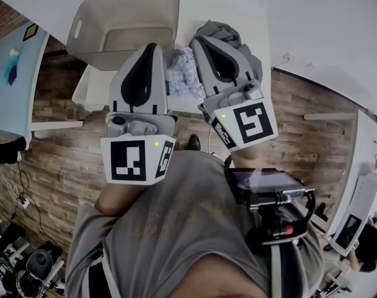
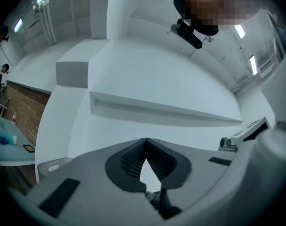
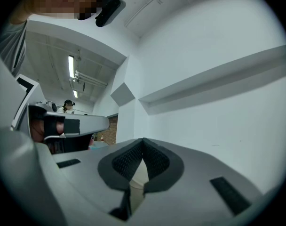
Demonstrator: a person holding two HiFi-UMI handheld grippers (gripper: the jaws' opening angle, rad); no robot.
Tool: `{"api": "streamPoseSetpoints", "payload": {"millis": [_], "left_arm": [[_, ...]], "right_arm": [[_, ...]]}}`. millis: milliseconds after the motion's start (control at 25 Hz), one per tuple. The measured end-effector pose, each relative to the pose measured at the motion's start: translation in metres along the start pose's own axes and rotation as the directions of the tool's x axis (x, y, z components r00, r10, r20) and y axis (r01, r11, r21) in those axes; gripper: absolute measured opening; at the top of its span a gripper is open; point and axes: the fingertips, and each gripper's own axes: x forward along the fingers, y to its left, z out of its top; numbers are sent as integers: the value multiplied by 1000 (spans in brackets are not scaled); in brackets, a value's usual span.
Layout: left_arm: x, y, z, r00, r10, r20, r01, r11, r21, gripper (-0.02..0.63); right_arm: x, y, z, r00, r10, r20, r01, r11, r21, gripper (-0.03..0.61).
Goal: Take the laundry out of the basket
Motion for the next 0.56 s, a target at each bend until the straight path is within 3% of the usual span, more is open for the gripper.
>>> {"api": "streamPoseSetpoints", "payload": {"millis": [560], "left_arm": [[-6,-1,8,1000,-9,4,9,1000,13,9]], "right_arm": [[-4,5,7,1000,-8,16,8,1000,-7,6]]}}
